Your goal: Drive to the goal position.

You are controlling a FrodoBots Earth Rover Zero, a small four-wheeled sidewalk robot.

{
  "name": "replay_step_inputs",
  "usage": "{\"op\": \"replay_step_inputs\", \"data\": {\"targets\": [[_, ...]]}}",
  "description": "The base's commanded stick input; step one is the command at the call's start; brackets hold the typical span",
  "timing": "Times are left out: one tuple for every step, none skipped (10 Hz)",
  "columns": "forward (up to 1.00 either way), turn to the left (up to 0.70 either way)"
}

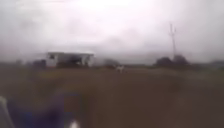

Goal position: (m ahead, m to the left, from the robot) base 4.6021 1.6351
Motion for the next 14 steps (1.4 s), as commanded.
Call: {"op": "replay_step_inputs", "data": {"targets": [[0.7,0.0],[0.7,0.0],[0.7,0.0],[0.7,0.0],[0.7,0.0],[0.7,0.0],[0.7,0.0],[0.7,0.0],[0.7,0.0],[0.7,0.0],[0.7,0.0],[0.7,0.0],[0.7,0.0],[0.7,0.0]]}}
